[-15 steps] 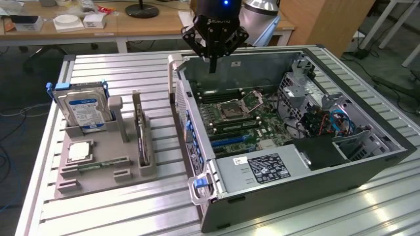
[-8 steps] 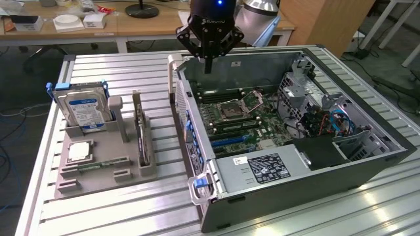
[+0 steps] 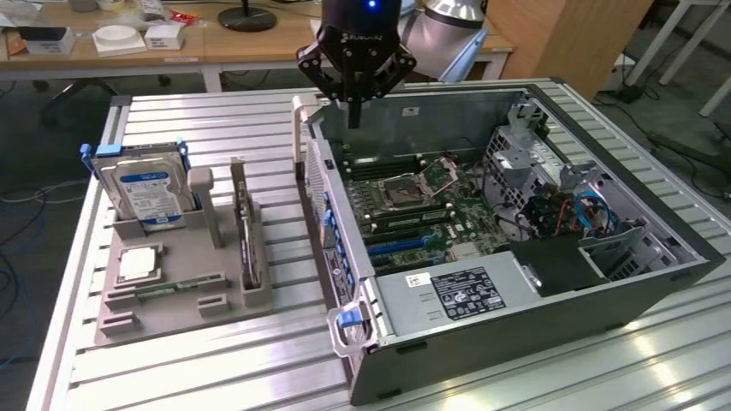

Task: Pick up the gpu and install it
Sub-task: 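Reach for the gpu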

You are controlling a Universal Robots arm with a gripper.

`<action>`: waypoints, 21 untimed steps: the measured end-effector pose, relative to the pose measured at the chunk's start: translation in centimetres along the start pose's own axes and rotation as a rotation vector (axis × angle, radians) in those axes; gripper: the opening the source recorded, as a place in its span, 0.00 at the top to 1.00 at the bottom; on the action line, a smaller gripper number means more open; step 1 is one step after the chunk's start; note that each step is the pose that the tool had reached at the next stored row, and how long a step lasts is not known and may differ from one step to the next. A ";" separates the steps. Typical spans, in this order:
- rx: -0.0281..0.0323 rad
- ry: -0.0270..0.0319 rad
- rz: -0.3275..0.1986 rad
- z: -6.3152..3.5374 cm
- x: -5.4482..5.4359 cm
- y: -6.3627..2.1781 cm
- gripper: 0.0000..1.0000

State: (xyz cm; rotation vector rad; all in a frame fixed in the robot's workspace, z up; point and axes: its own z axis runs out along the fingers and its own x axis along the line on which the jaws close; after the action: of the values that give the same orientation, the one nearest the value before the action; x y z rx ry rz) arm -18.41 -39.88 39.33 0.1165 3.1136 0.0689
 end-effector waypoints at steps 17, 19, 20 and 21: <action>0.0000 0.0000 0.000 -0.07 2.7 -0.20 0.90; 0.0000 0.0000 0.000 -0.09 3.3 -0.25 0.90; 0.0001 0.0000 0.000 -0.10 3.6 -0.27 0.90; 0.0001 0.0000 0.000 -0.11 3.9 -0.29 0.90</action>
State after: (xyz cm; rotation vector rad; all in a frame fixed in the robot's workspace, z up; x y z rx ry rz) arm -22.36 -39.89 39.33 0.1165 3.1137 0.0688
